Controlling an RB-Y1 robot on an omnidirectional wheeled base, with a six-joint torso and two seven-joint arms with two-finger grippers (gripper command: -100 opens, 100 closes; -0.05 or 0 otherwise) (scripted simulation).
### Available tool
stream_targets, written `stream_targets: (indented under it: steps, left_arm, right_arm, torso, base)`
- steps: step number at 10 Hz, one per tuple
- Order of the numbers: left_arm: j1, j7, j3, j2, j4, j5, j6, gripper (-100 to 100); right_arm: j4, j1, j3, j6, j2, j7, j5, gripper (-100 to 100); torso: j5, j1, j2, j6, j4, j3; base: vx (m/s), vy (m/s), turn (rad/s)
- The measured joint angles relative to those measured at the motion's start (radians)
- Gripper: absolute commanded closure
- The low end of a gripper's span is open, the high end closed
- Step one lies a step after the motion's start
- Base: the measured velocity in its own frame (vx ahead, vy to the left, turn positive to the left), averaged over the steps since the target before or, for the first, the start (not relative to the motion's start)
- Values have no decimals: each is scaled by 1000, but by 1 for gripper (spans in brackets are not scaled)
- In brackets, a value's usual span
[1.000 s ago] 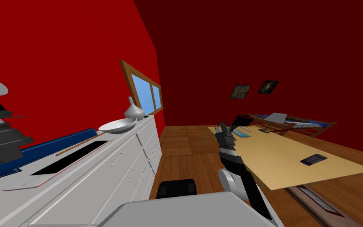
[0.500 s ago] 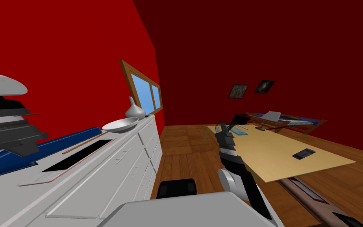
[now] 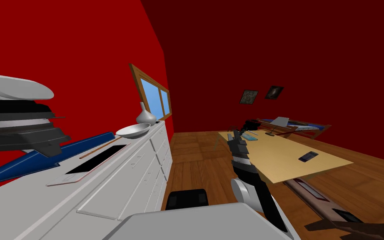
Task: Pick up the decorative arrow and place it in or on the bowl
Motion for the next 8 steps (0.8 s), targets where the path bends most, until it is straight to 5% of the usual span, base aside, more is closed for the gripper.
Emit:
stream_targets:
  steps: [3,4,5,8]
  left_arm:
    - [18,85,34,50,-26,25,-8,100]
    - [22,89,36,53,-24,27,-8,0]
    - [21,88,35,53,-25,27,-8,100]
    - [12,101,47,58,-17,24,62,100]
  right_arm:
    - [0,0,0,0,0,0,0,0]
    - [0,0,0,0,0,0,0,0]
    - [0,0,0,0,0,0,0,0]
    - [0,0,0,0,0,0,0,0]
  torso:
    - [0,2,0,-1,0,0]
    - [0,0,-1,-2,0,0]
    - [-1,-3,-3,-1,0,-1]
    - [-4,-9,-4,0,0,-1]
  base:
    - [-61,77,-48]
    - [-5,7,4]
    - [-8,-38,-22]
    - [-19,-42,-24]
